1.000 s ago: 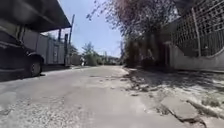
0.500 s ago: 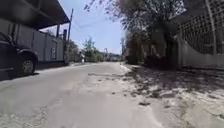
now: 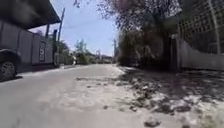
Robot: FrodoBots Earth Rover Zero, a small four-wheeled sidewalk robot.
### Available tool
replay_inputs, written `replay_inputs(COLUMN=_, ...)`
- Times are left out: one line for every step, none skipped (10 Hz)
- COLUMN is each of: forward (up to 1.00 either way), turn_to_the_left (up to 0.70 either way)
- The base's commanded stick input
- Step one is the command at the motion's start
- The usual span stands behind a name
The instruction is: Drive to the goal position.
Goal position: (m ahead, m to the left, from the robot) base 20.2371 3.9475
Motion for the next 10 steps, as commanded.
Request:
replay_inputs(forward=1.0, turn_to_the_left=0.0)
replay_inputs(forward=1.0, turn_to_the_left=0.0)
replay_inputs(forward=1.0, turn_to_the_left=0.0)
replay_inputs(forward=1.0, turn_to_the_left=0.0)
replay_inputs(forward=1.0, turn_to_the_left=0.0)
replay_inputs(forward=1.0, turn_to_the_left=0.0)
replay_inputs(forward=1.0, turn_to_the_left=0.0)
replay_inputs(forward=1.0, turn_to_the_left=0.0)
replay_inputs(forward=1.0, turn_to_the_left=0.0)
replay_inputs(forward=1.0, turn_to_the_left=0.0)
